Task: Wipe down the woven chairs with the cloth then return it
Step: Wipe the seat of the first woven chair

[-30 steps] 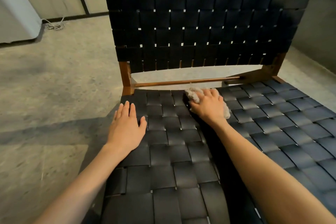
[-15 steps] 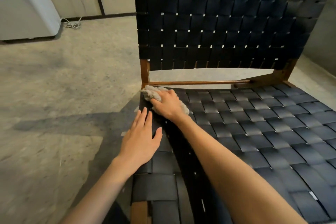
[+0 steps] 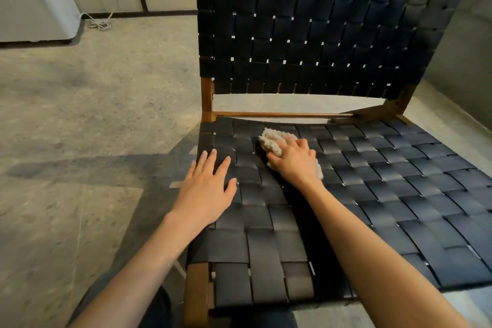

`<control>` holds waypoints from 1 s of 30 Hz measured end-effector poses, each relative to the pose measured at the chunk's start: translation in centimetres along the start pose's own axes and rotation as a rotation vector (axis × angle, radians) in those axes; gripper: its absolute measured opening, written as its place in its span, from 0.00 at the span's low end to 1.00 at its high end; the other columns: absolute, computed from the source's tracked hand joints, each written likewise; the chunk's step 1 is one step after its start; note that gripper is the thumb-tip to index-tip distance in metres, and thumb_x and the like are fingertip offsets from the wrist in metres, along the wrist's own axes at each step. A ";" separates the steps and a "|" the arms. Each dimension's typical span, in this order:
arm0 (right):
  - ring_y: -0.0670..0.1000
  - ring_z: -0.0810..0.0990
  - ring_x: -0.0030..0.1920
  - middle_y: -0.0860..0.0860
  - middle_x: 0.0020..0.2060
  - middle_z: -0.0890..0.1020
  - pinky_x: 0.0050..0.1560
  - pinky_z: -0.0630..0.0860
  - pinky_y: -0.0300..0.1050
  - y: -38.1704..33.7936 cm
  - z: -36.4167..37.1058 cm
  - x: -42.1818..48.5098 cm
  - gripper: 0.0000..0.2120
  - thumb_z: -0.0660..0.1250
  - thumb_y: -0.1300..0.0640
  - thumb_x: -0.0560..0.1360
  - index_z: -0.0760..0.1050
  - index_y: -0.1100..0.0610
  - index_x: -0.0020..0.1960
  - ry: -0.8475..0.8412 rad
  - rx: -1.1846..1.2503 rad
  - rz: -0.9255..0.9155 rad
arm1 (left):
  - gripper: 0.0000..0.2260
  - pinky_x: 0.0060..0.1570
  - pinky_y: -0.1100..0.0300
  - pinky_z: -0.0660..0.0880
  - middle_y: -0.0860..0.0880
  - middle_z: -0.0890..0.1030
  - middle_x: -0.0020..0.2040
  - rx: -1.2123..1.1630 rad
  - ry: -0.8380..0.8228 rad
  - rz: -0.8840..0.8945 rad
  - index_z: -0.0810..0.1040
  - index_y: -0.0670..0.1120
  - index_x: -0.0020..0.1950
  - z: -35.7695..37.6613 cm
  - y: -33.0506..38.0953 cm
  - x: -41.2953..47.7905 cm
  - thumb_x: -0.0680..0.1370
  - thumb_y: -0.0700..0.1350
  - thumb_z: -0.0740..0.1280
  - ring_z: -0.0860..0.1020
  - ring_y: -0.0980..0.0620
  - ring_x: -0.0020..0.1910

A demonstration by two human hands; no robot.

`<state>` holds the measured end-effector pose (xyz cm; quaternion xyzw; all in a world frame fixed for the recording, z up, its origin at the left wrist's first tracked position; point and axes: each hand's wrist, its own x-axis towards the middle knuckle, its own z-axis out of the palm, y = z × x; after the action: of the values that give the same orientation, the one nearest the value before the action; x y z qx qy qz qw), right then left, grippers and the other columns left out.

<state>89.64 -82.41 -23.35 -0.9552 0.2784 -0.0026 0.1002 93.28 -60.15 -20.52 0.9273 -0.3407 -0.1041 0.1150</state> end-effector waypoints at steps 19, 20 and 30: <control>0.59 0.63 0.66 0.55 0.68 0.70 0.65 0.62 0.56 -11.1 -1.1 -3.0 0.23 0.58 0.45 0.79 0.66 0.48 0.72 -0.133 0.409 -0.251 | 0.33 0.74 0.55 0.46 0.49 0.40 0.78 -0.273 0.005 -0.119 0.42 0.44 0.78 -0.5 0.2 -3.8 0.81 0.58 0.53 0.38 0.53 0.76; 0.58 0.62 0.67 0.52 0.70 0.69 0.65 0.61 0.56 -11.9 -1.1 -3.2 0.23 0.58 0.45 0.79 0.65 0.47 0.73 -0.135 0.397 -0.290 | 0.33 0.74 0.55 0.47 0.48 0.40 0.78 -0.288 0.014 -0.124 0.42 0.44 0.78 -0.5 0.2 -4.2 0.81 0.58 0.54 0.38 0.53 0.76; 0.58 0.62 0.68 0.51 0.71 0.68 0.63 0.62 0.56 -4.0 -1.4 -5.5 0.25 0.55 0.40 0.78 0.66 0.48 0.71 -0.041 0.061 -0.086 | 0.30 0.73 0.51 0.42 0.44 0.38 0.77 -0.118 -0.041 -0.135 0.43 0.49 0.78 -0.4 0.7 -4.5 0.81 0.60 0.50 0.37 0.46 0.76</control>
<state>87.06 -76.48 -20.97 -0.9626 0.2350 0.0042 0.1347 89.59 -57.65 -19.47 0.9374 -0.2730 -0.1506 0.1552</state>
